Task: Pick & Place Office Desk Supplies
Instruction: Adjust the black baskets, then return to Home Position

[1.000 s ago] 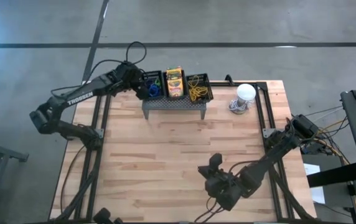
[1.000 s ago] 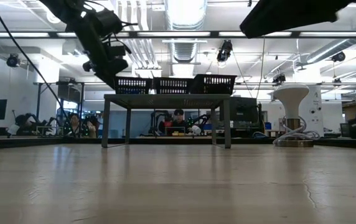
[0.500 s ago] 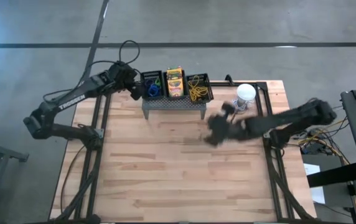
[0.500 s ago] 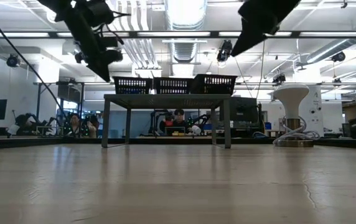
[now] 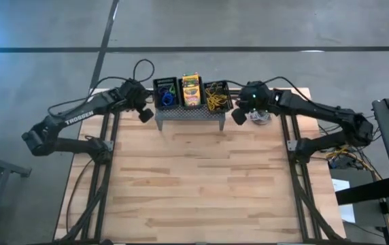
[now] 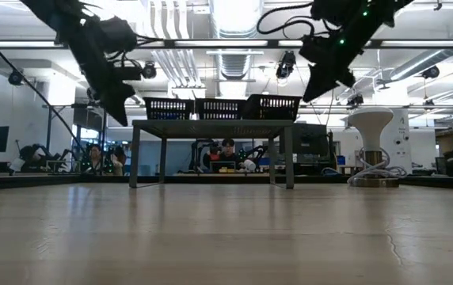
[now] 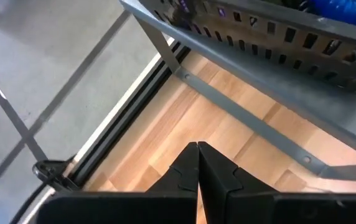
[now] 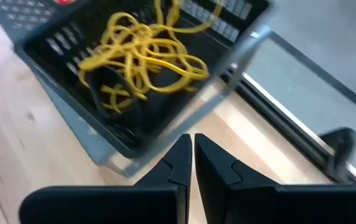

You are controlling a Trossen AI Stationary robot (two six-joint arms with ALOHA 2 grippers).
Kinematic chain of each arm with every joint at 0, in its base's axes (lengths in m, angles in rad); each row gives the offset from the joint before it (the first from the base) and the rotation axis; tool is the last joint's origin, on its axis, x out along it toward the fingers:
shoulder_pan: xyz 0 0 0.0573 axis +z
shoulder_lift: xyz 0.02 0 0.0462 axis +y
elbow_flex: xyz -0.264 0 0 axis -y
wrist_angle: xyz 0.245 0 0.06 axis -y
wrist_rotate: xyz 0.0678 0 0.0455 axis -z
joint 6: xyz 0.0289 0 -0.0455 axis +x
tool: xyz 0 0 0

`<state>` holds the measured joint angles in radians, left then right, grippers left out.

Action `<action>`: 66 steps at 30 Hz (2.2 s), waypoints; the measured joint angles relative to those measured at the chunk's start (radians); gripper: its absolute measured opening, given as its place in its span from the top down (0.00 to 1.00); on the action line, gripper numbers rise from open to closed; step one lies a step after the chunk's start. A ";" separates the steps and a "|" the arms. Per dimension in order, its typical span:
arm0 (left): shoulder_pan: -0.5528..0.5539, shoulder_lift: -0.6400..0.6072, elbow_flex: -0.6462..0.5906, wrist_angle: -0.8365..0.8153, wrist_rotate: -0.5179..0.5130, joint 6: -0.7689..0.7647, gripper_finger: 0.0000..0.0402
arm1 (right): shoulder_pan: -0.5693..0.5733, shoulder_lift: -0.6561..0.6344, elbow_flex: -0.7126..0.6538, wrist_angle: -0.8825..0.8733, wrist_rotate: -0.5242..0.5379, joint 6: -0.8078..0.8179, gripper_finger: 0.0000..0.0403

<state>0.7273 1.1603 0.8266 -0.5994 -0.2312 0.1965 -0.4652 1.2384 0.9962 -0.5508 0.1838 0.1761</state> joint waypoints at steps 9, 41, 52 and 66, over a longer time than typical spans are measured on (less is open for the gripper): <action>0.000 0.000 -0.014 0.053 0.006 0.017 0.99 | 0.034 0.053 -0.002 0.082 -0.088 -0.001 0.96; -0.941 -0.427 -0.217 0.386 -0.250 -0.249 1.00 | 0.710 -0.848 -0.695 0.410 0.049 -0.046 0.96; -1.047 -0.412 -0.338 0.429 -0.346 -0.331 0.99 | 0.585 -1.236 -0.882 0.484 -0.134 -0.122 0.96; -0.877 -0.438 -0.526 0.794 -0.095 -0.272 0.99 | 0.567 -1.225 -0.987 0.589 -0.177 -0.095 0.96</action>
<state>-0.1498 0.7227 0.3011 0.1949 -0.3257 -0.0757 0.1017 0.0132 0.0090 0.0378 0.0070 0.0809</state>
